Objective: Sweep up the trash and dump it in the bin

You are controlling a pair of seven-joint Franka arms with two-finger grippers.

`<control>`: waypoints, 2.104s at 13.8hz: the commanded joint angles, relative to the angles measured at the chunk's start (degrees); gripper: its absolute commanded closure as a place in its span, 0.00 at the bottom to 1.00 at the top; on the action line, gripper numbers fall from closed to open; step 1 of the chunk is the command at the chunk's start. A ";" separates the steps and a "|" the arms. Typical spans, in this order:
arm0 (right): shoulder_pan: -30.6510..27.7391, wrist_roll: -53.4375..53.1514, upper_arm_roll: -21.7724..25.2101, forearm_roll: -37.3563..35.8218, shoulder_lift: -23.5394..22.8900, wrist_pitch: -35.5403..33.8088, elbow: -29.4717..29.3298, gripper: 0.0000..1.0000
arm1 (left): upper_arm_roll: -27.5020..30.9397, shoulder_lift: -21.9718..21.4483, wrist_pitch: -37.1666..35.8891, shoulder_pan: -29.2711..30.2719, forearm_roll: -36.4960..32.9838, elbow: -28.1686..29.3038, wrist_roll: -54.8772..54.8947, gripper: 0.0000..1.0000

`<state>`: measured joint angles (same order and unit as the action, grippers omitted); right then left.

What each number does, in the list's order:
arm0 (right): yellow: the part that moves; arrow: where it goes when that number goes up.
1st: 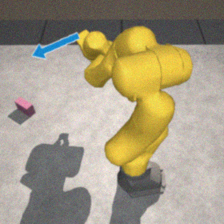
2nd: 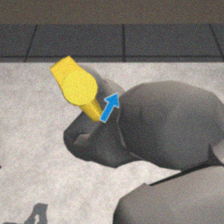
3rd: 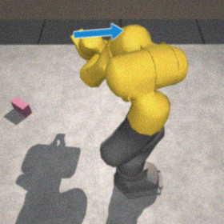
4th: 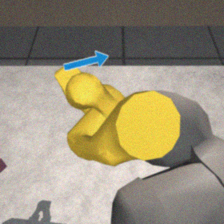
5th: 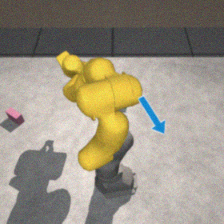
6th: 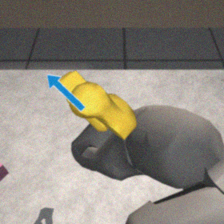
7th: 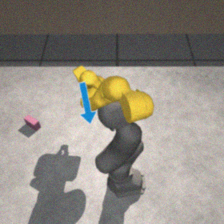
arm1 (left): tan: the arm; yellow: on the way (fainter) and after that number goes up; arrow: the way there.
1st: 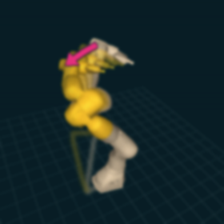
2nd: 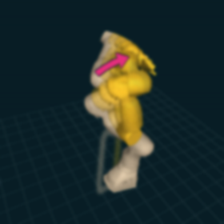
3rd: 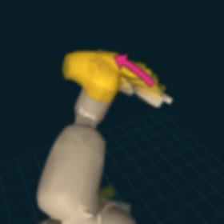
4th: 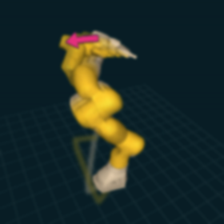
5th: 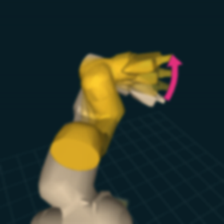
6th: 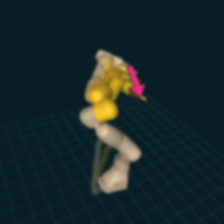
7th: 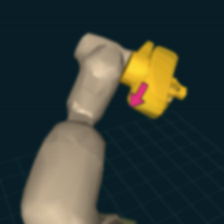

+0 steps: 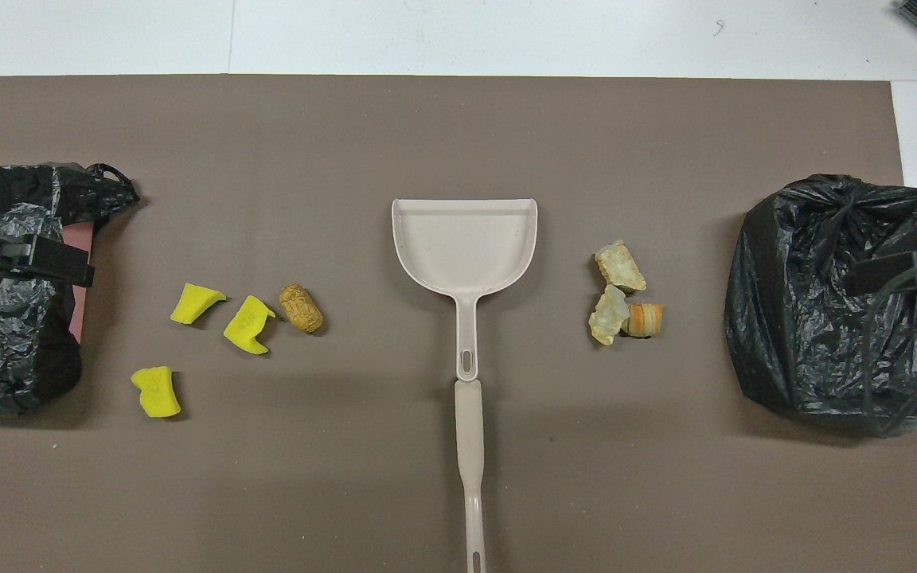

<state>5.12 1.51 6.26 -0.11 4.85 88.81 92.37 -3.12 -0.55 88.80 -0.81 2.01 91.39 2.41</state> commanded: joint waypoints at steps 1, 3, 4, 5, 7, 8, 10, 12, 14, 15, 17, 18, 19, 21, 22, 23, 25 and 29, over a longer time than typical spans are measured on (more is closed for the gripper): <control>-0.28 0.33 -0.02 0.81 0.42 0.22 0.18 0.00 | 0.40 0.02 -0.81 -0.25 0.10 -0.34 1.45 0.00; -0.28 0.33 -0.02 0.72 0.42 0.22 0.18 0.00 | 0.40 0.02 -0.73 -0.25 0.10 -0.34 1.45 0.00; -0.28 0.33 -0.02 0.72 0.42 0.22 0.18 0.00 | 0.40 0.02 -0.73 -0.25 0.10 -0.42 1.45 0.00; -0.28 0.33 -0.02 0.72 0.42 0.22 0.18 0.00 | 0.40 0.02 -0.73 -0.25 0.10 -0.42 1.54 0.00; -0.28 0.33 -0.02 0.81 0.42 0.22 0.18 0.00 | 0.40 0.02 -0.91 -0.25 0.10 -0.34 1.63 0.00; -0.28 0.33 -0.02 0.72 0.42 0.22 0.18 0.00 | 0.40 0.02 -0.82 -0.25 0.10 -0.25 1.63 0.00; -0.28 0.33 -0.02 0.81 0.33 0.22 0.18 0.00 | 0.40 -0.24 -0.73 -0.60 0.10 0.19 1.63 0.00; -0.28 0.33 -0.02 0.72 0.42 0.22 0.18 0.00 | 0.40 -0.33 -0.82 -0.86 0.10 0.46 1.63 0.00; -0.28 0.33 -0.02 0.72 0.42 0.22 0.18 0.00 | 0.40 -0.42 -0.91 -0.95 0.10 0.54 1.63 0.00; -0.28 0.33 -0.02 0.72 0.42 0.22 0.18 0.00 | 0.40 -0.51 -1.08 -0.95 0.10 0.63 1.63 0.00; -0.28 0.33 -0.02 0.72 0.42 0.22 0.18 0.00 | 0.31 -1.47 -0.73 -1.04 0.19 2.38 1.72 0.00; -0.28 0.33 -0.02 0.72 0.42 0.22 0.18 0.00 | 0.22 -1.65 -0.47 -1.21 0.28 3.52 1.80 0.00; -0.28 0.33 -0.02 0.72 0.42 0.22 0.18 0.00 | 0.22 -1.91 -0.38 -2.09 0.45 4.32 1.72 0.00; -0.28 0.33 -0.02 0.72 0.42 0.22 0.18 0.00 | 0.22 -2.09 1.19 -5.07 0.54 6.77 1.54 0.00; -0.28 0.33 -0.02 0.81 0.42 0.22 0.18 0.00 | 0.14 -2.79 2.25 -6.21 0.80 8.79 1.45 0.00; -0.28 0.33 -0.02 0.81 0.42 0.22 0.18 0.00 | 0.22 -4.01 4.17 -8.05 2.02 11.68 1.02 0.00; -0.28 0.33 -0.02 0.72 0.42 0.22 0.18 0.00 | 0.22 -6.74 8.13 -11.04 3.35 17.74 0.49 0.00; -0.28 0.33 -0.02 0.81 0.42 0.22 0.18 0.00 | 0.22 -7.45 12.71 -19.30 4.66 24.08 -8.10 0.00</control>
<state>5.12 1.51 6.26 -0.10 4.85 88.81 92.37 -3.97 -5.34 98.13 -16.17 5.20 110.22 -1.68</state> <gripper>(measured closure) 0.000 0.000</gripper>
